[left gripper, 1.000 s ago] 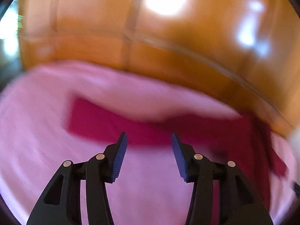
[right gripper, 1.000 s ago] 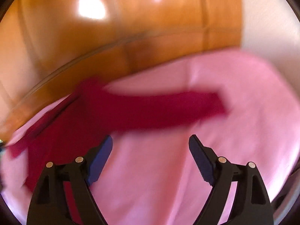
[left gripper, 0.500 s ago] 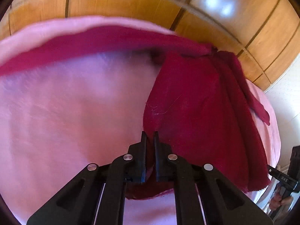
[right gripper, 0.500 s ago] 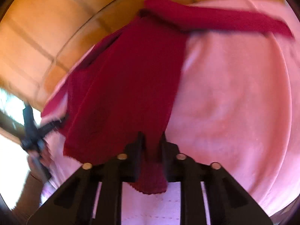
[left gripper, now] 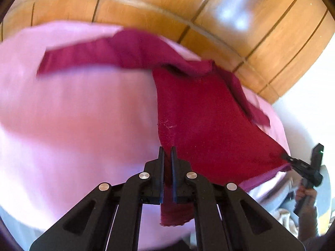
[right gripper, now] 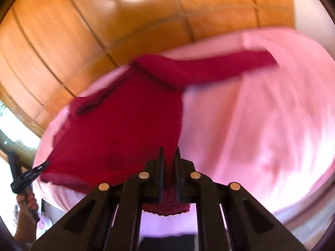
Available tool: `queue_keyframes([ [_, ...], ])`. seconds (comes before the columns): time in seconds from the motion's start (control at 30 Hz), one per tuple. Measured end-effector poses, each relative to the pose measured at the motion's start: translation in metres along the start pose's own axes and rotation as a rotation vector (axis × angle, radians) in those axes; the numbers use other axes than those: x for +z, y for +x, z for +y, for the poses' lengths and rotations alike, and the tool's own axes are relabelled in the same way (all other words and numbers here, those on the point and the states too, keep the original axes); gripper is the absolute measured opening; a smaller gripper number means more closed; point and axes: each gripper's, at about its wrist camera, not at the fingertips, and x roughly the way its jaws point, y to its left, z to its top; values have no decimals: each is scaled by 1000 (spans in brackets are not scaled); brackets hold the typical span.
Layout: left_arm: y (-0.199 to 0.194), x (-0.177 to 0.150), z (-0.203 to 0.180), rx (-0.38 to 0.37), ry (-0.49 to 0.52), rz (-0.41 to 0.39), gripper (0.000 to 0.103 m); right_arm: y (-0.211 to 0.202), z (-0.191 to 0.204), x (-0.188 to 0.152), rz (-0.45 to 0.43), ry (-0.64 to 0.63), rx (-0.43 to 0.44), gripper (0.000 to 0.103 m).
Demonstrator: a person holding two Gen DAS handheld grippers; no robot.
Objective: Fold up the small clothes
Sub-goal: 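Lift the sweater with both tools and shake it out flat onto the bed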
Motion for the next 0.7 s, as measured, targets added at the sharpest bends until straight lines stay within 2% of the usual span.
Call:
queue_keyframes([
  [0.1, 21, -35, -2, 40, -6, 92, 4, 36, -14, -25, 107, 7, -89, 7],
  [0.17, 31, -39, -2, 82, -5, 108, 7, 37, -18, -28, 115, -9, -111, 8],
  [0.2, 33, -37, 1, 97, -21, 106, 11, 37, -16, -27, 109, -20, -127, 13],
  [0.23, 31, -33, 6, 95, -44, 90, 22, 33, -12, -23, 89, -38, -159, 29],
  [0.27, 29, -23, 12, 124, -55, 57, 34, 28, -7, -20, 59, -58, -200, 43],
  [0.3, 28, -17, 13, 159, -52, 34, 40, 23, -2, -17, 30, -74, -226, 63],
  [0.33, 23, -6, 18, 245, -34, -9, 51, 16, -3, -7, -15, -103, -247, 64],
  [0.37, 19, 3, 24, 314, -26, -46, 54, 10, 2, -2, -47, -125, -252, 65],
  [0.4, 15, 12, 30, 357, -25, -78, 55, 3, -2, -4, -70, -138, -249, 68],
  [0.43, 13, 26, 39, 408, -28, -110, 61, 1, 11, 3, -104, -156, -234, 73],
  [0.47, 12, 34, 47, 461, -25, -130, 71, 1, 21, 5, -120, -168, -215, 74],
  [0.5, 13, 47, 58, 555, -21, -156, 73, 4, 33, 12, -131, -184, -178, 75],
  [0.53, 14, 57, 71, 601, -35, -168, 74, 10, 48, 15, -134, -207, -136, 77],
  [0.6, 11, 66, 95, 600, -91, -170, 74, 26, 79, 13, -121, -268, -68, 80],
  [0.63, 10, 75, 106, 595, -126, -201, 74, 36, 95, 9, -101, -300, -43, 80],
  [0.7, 16, 89, 117, 629, -96, -234, 74, 56, 115, 6, -67, -322, -1, 80],
])
